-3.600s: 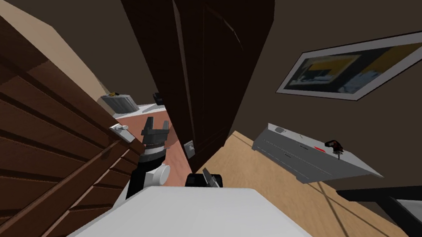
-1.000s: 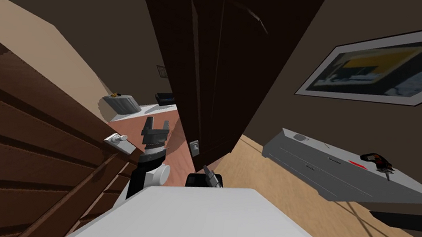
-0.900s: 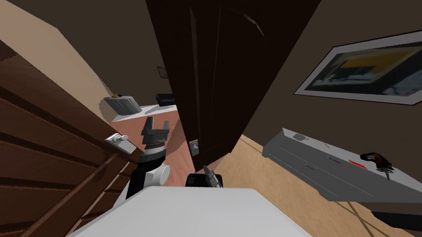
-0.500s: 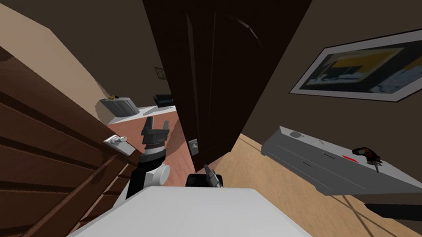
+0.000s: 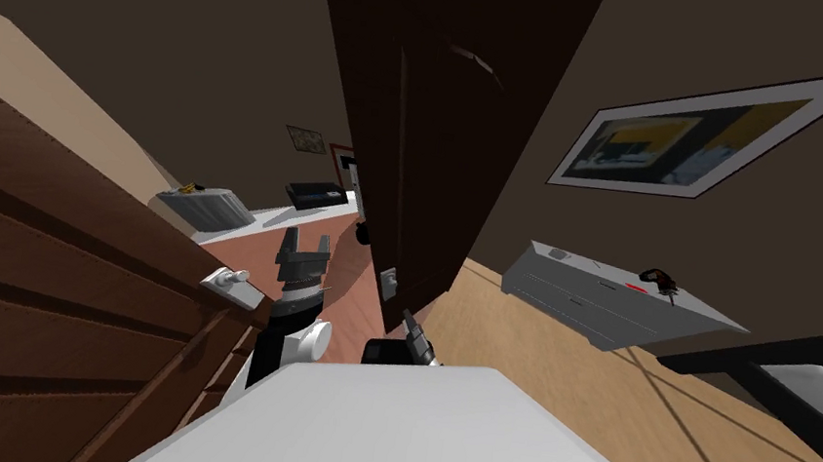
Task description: Push the door open
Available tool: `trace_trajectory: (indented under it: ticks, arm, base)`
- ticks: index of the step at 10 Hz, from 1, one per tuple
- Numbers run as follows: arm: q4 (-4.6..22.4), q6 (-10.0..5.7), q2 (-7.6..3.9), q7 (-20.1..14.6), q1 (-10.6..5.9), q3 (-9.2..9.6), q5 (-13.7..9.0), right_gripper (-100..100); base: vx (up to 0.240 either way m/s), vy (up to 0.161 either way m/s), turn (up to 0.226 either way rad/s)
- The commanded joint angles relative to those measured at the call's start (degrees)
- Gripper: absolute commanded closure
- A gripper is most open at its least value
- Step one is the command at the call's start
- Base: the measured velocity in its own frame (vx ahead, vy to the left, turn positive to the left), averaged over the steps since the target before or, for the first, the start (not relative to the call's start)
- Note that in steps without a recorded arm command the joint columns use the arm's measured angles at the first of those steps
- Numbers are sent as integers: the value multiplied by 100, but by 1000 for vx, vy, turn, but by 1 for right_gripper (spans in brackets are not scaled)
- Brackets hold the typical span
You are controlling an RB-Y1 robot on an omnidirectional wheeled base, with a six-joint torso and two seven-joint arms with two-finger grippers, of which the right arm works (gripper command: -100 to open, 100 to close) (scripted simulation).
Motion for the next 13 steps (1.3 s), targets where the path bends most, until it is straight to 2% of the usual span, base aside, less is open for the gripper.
trace_trajectory:
  ticks: [1, 7, 8, 9, 13]
  arm:
    - [4, 54, 33, 9, -38, 0, 1, -100]
    - [19, 251, 152, 39, -178, 1, 3, -100]
    - [24, 229, 75, 40, -103, -16, 13, -100]
    - [24, 229, 75, 40, -103, -16, 13, 100]
    - [24, 229, 75, 40, -103, -16, 13, 100]
  base:
    - [91, 86, 47]
    - [171, 106, 29]
    - [84, 39, 5]
    - [-13, -4, -8]
    - [-22, -11, 1]
